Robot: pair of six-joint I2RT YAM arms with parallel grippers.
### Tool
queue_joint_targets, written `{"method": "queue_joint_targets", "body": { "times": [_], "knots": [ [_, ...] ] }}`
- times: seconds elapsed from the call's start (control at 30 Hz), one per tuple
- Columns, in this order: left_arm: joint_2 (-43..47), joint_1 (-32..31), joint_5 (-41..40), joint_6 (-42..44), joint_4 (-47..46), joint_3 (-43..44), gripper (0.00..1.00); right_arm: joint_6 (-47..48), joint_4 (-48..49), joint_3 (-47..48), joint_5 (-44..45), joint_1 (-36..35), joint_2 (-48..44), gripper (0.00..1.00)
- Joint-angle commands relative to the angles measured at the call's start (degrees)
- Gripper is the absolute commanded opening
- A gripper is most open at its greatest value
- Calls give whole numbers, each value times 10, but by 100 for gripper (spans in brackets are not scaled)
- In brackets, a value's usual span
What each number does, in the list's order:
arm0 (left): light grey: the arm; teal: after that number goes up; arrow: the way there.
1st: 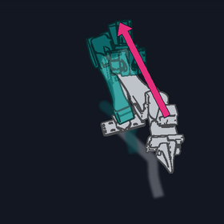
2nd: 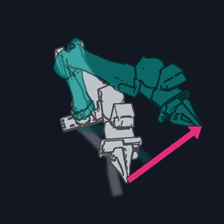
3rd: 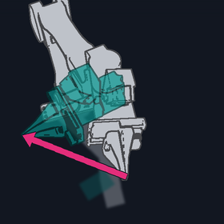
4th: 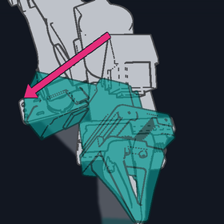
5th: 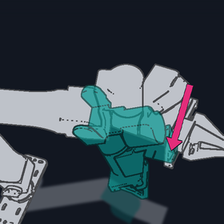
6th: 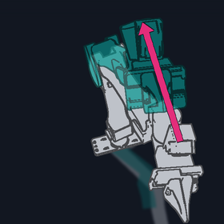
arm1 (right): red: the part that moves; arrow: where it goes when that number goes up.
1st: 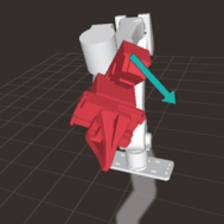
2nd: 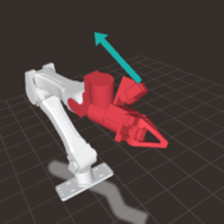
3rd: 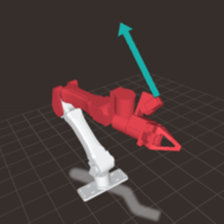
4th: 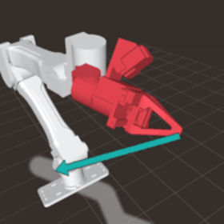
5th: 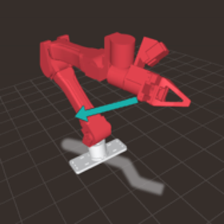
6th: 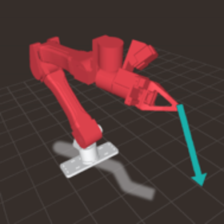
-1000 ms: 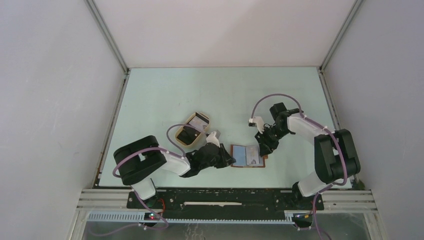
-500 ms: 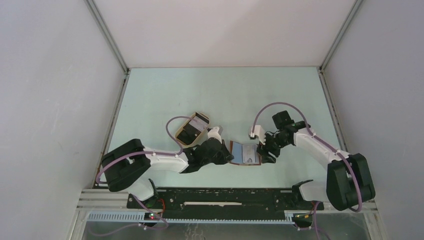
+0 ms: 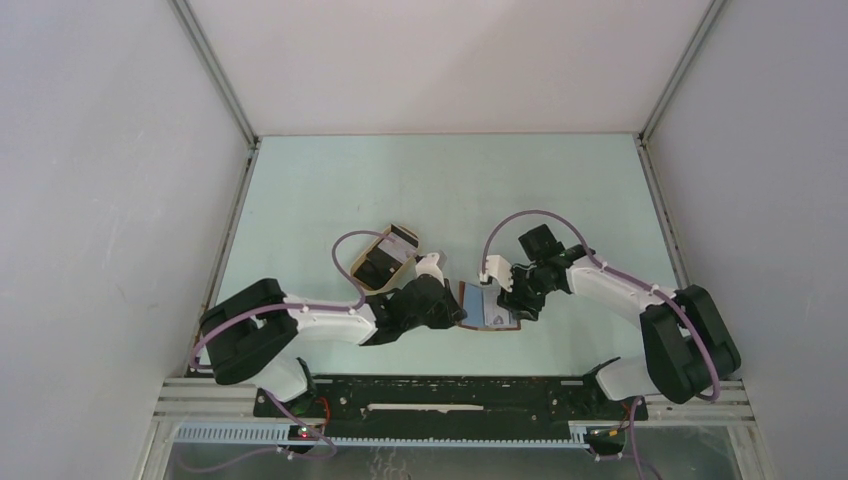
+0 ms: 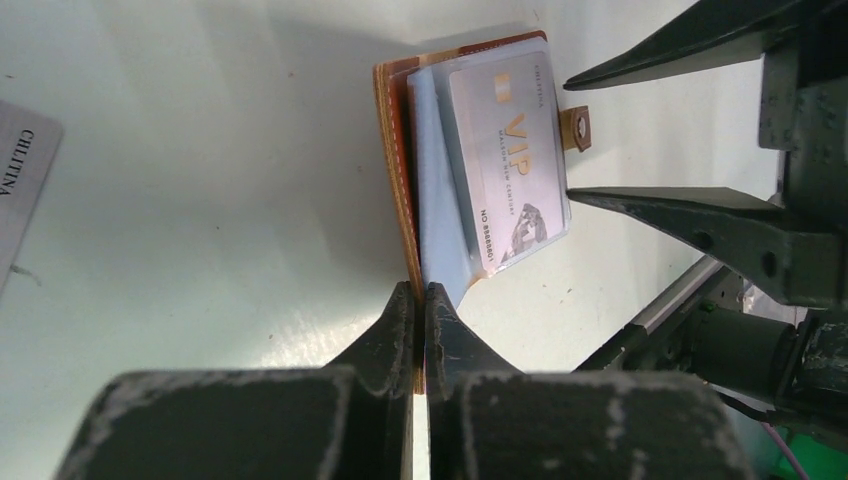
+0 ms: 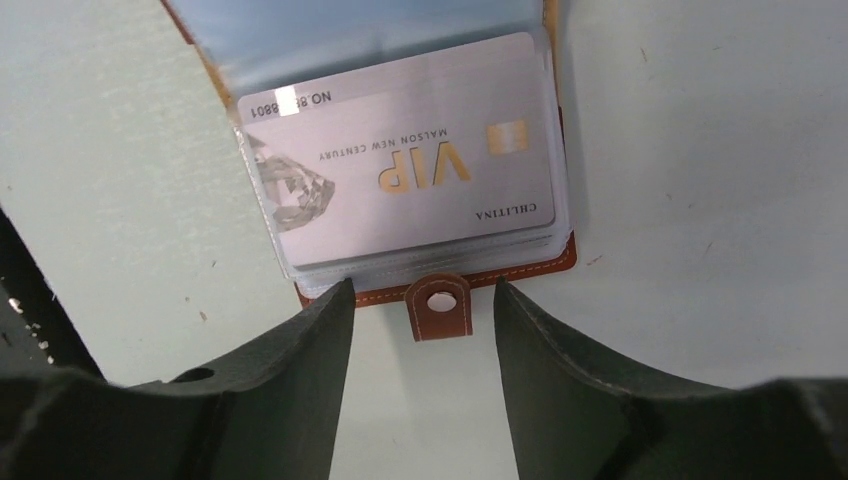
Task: Put the credit cards into the card holder
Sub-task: Close the card holder at the center of the board.
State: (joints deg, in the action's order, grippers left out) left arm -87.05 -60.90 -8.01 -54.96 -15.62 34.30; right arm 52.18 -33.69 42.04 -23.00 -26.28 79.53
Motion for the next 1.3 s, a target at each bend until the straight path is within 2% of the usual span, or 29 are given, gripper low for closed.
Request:
{"method": "queue_joint_targets", "body": {
  "times": [0.0,0.07,0.23,0.47,0.57,0.67,0.77,0.9,1.03,1.17,1.27],
  "knots": [
    [33,-3,-16,9,-8,8,0,-23,32,2,39,-11,10,60],
    [40,-4,-21,5,-8,1,0,-26,35,2,48,-12,11,56],
    [55,-4,-34,0,-1,-12,0,-34,34,2,39,-3,-15,40],
    [65,-4,-39,0,11,-12,0,-46,23,2,-16,32,-34,18],
    [61,-4,-35,2,16,-5,0,-54,14,7,-41,50,-33,16],
    [58,-4,-34,3,18,0,0,-57,-8,21,-65,70,-14,17],
    [55,-4,-33,5,21,5,0,-50,-31,33,-75,79,10,24],
    [52,-4,-33,8,29,8,0,-39,-56,49,-92,85,22,39],
    [53,-4,-37,13,44,12,0,-28,-75,53,-130,101,-3,49],
    [50,-4,-33,10,45,19,0,-48,-80,53,-186,129,-44,52],
    [42,-7,-31,5,39,28,0,-129,-65,58,-213,141,-66,50]
  ]
}}
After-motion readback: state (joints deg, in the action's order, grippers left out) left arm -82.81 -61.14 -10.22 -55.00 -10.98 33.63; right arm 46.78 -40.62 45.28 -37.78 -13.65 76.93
